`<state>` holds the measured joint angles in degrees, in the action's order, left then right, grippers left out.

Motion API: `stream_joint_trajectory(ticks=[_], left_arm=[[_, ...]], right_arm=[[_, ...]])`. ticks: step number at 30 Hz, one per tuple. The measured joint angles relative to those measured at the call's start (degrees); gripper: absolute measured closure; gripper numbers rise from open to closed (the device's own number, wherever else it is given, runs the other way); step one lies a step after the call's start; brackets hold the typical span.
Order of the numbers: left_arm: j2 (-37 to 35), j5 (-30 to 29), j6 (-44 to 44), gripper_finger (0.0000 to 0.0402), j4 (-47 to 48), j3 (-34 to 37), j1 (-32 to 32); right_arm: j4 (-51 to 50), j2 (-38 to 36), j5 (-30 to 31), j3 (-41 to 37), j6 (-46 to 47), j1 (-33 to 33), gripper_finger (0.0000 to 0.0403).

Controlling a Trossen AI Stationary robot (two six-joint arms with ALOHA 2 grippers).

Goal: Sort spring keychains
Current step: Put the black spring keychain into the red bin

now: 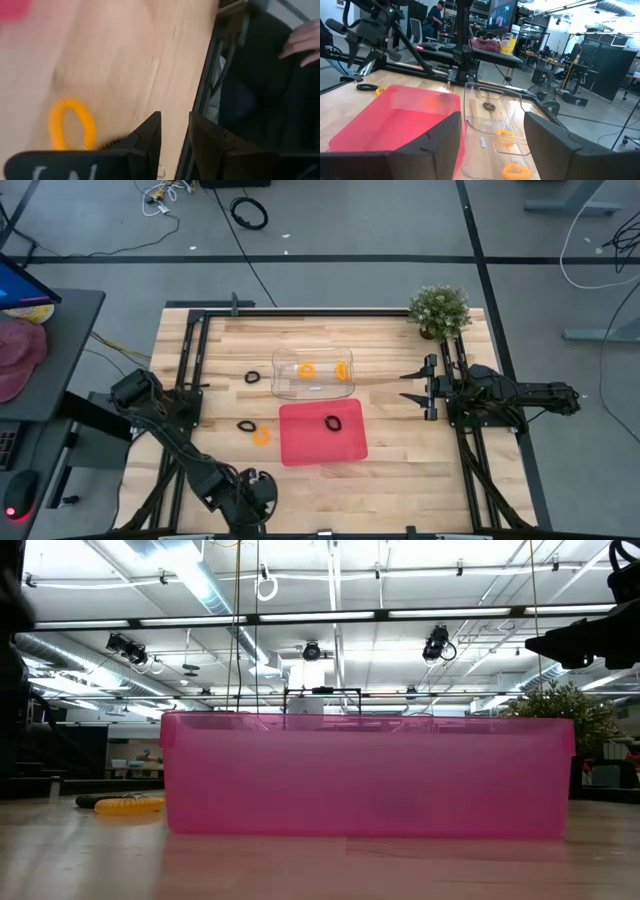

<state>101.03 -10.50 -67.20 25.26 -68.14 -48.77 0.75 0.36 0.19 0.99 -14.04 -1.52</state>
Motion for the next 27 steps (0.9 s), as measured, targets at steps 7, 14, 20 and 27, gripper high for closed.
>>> stream_joint_trajectory(ticks=[7, 14, 20, 27], left_arm=[[1.08, 1.88, -9.61, 0.0298, 0.80, 0.04, -0.62], [1.08, 5.80, -10.76, 0.0298, 4.92, 0.04, -0.14], [1.08, 5.72, -2.82, 0.0298, 4.87, 0.04, 0.80], [1.08, 5.13, -2.77, 0.0298, 4.99, 0.04, 3.16]], right_arm=[[0.00, 0.00, 0.00, 0.00, 0.00, 0.01, 0.0181], [0.00, 0.00, 0.00, 0.00, 0.00, 0.02, 0.0181], [0.00, 0.00, 0.00, 0.00, 0.00, 0.02, 0.0181], [0.00, -0.01, 0.00, 0.00, 0.00, 0.01, 0.0181]])
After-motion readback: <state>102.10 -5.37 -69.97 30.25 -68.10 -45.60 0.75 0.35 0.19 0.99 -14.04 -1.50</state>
